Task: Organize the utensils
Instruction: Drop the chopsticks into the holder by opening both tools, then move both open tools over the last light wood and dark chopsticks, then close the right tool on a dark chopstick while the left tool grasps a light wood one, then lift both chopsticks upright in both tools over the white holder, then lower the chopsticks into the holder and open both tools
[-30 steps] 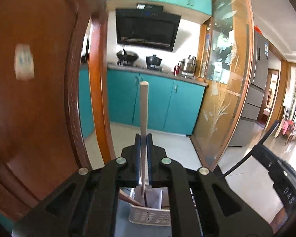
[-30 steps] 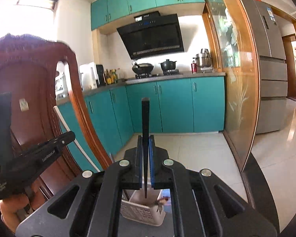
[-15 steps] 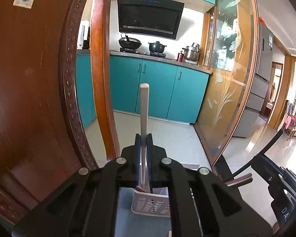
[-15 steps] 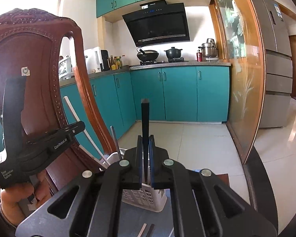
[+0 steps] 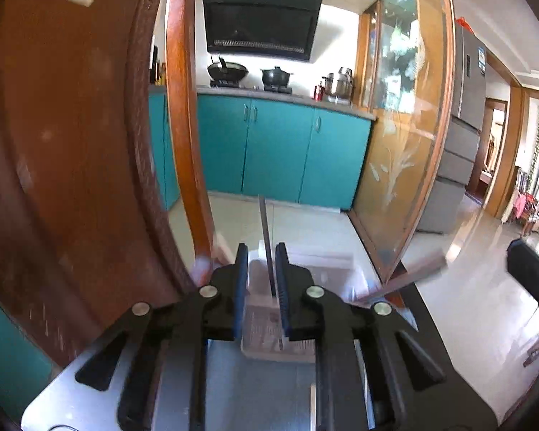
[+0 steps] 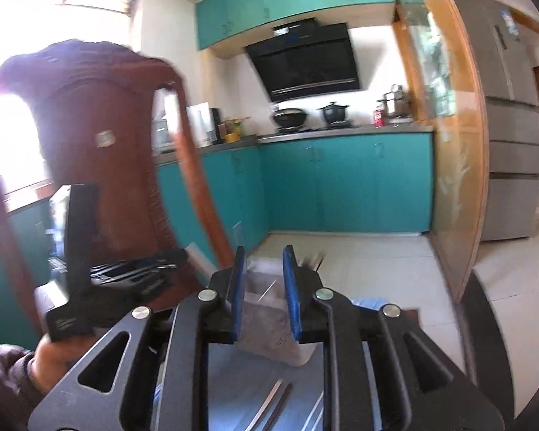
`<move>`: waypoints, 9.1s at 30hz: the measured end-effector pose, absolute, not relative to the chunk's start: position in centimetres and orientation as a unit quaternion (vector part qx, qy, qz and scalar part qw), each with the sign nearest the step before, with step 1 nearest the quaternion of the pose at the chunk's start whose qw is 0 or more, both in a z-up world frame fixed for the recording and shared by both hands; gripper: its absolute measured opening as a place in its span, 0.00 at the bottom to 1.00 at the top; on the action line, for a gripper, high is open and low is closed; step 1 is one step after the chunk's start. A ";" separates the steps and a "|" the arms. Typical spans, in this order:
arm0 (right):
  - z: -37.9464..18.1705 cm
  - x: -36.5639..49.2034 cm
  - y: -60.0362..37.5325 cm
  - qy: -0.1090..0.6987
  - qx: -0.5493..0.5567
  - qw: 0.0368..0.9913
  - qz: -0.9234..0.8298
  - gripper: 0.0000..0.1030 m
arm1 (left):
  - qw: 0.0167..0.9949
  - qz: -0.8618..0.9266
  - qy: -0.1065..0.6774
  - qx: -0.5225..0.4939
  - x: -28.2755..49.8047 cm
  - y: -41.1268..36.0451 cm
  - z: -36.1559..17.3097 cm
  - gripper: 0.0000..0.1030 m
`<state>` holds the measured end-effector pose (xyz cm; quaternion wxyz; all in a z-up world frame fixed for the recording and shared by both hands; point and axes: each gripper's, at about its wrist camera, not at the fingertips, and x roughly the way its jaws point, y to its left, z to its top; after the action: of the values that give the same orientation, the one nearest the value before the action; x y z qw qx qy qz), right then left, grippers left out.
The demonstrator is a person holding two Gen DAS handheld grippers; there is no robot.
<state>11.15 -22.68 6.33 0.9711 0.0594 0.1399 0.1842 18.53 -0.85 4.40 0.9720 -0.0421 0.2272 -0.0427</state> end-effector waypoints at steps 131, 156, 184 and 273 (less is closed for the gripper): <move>-14.1 20.4 -16.4 0.504 -0.048 0.858 0.093 0.09 | 0.864 -0.108 0.491 0.015 13.2 -3.3 -14.0 0.39; -14.0 17.7 -20.8 0.503 -0.042 0.862 0.057 0.20 | 0.861 -0.089 0.498 0.057 16.3 -5.2 -14.6 0.49; -14.0 17.5 -20.6 0.488 -0.049 0.869 0.062 0.26 | 0.862 -0.076 0.498 0.051 16.4 -4.5 -15.1 0.62; 8.5 9.8 -23.3 0.096 0.030 0.988 0.113 0.87 | 0.977 -0.032 0.212 -0.013 17.6 -3.8 6.5 0.63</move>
<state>9.76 -23.30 8.53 0.9885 0.0302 0.0963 0.1130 17.58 -3.82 6.52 0.9766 -0.0126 0.2120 -0.0323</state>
